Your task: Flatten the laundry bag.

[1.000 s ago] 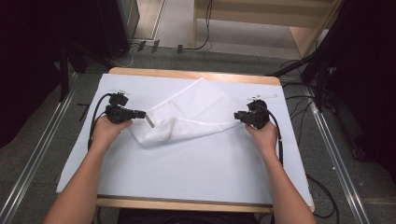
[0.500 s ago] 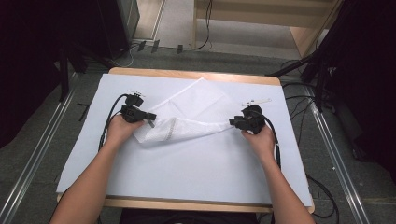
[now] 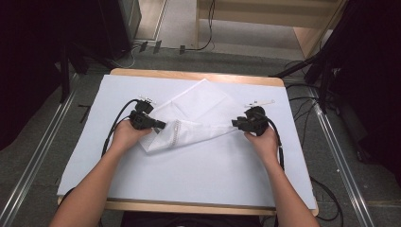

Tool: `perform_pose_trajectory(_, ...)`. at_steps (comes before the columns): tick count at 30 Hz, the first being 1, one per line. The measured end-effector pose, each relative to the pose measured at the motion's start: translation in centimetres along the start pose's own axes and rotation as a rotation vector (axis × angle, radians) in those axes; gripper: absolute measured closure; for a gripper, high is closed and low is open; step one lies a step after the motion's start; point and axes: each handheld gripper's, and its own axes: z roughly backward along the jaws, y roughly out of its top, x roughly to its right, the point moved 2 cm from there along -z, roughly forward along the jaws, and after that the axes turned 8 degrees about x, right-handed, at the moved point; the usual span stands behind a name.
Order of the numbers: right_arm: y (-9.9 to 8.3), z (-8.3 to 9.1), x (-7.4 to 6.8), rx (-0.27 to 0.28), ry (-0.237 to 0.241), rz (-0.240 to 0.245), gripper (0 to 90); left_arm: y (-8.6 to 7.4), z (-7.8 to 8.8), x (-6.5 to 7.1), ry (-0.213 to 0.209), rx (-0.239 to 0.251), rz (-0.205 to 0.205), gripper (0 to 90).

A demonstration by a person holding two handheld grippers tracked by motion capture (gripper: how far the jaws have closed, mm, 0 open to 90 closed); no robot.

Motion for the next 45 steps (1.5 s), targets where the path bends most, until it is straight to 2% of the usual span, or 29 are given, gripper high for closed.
perform_pose_trajectory(4,0.2,0.2,-0.1,0.013,0.0,0.006,67.1,0.0,0.0,0.9,-0.031,0.004,-0.012,90.0)
perform_pose_trajectory(11,0.6,0.6,-0.4,0.029,0.015,0.012,67.1,-0.1,0.7,2.8,-0.055,0.027,-0.042,89.9)
perform_pose_trajectory(13,0.6,0.7,-0.5,0.035,0.017,0.015,67.1,-0.1,0.8,2.9,-0.056,0.029,-0.044,89.7)
perform_pose_trajectory(16,0.8,1.0,-0.9,0.047,0.03,0.018,67.1,-0.4,1.2,4.1,-0.068,0.045,-0.055,89.5)
perform_pose_trajectory(21,1.0,1.3,-1.5,0.056,0.044,0.021,67.1,-0.8,1.5,5.6,-0.084,0.04,-0.08,88.6)
perform_pose_trajectory(26,0.9,1.5,-2.3,0.05,0.067,0.008,67.8,-1.0,1.9,6.3,-0.093,0.05,-0.093,87.4)
perform_pose_trajectory(31,0.9,1.5,-3.6,0.047,0.097,0.022,69.5,-1.0,2.0,6.4,-0.089,0.053,-0.091,86.2)
perform_pose_trajectory(33,0.7,1.6,-4.7,0.049,0.116,0.032,70.0,-1.1,2.0,6.1,-0.075,0.058,-0.097,84.5)
perform_pose_trajectory(36,0.4,1.6,-5.6,0.047,0.132,0.047,70.5,-1.1,2.1,5.4,-0.062,0.07,-0.081,83.5)
perform_pose_trajectory(43,-0.5,2.0,-7.0,0.041,0.153,0.039,70.7,-0.7,2.8,3.5,-0.022,0.081,-0.074,79.3)
perform_pose_trajectory(45,-0.9,2.1,-7.3,0.036,0.156,0.042,70.7,-0.5,3.0,2.9,0.0,0.086,-0.072,78.1)
